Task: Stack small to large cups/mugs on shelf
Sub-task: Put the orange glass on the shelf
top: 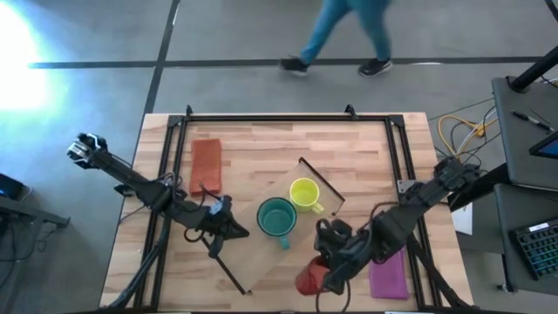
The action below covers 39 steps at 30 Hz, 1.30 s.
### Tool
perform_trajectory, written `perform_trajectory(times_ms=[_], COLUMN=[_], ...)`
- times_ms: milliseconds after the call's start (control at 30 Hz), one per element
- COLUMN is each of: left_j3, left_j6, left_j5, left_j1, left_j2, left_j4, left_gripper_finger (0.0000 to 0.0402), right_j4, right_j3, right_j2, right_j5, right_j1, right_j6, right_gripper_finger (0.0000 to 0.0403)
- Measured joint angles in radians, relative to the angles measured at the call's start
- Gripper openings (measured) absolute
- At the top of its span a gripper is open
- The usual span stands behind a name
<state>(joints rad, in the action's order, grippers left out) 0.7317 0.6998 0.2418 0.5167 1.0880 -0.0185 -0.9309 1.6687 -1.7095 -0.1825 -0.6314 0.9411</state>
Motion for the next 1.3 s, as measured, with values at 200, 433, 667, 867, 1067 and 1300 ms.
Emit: perform_trajectory(times_ms=[200,433,667,867,1067,1300], left_j3=[0.0,0.003,0.006,0.024,0.09,0.171], left_j6=[0.0,0.002,0.001,-0.004,-0.153,-0.216], left_j5=[0.03,0.015,0.006,-0.034,-0.085,-0.086], left_j1=[0.0,0.0,0.001,0.001,0.016,0.029], left_j2=[-0.05,-0.123,-0.212,-0.266,-0.311,-0.329], left_j4=[-0.036,0.001,0.012,0.012,-0.083,-0.325], left_gripper_finger=[0.0,0.0,0.0,0.0,0.0,0.0], right_j4=[-0.024,0.057,0.045,-0.046,-0.042,0.028], right_j3=[0.133,0.239,0.403,0.63,0.657,0.659], right_j2=[-0.01,-0.036,-0.199,-0.356,-0.417,-0.421], right_j5=[-0.029,-0.028,-0.027,-0.029,-0.108,-0.134], right_j1=[0.079,0.13,0.19,0.22,0.214,0.211], right_j6=[-0.166,-0.304,-0.392,-0.434,-0.43,-0.421], right_gripper_finger=[0.0009,0.0009,0.0011,0.0012,0.0012,0.0013])
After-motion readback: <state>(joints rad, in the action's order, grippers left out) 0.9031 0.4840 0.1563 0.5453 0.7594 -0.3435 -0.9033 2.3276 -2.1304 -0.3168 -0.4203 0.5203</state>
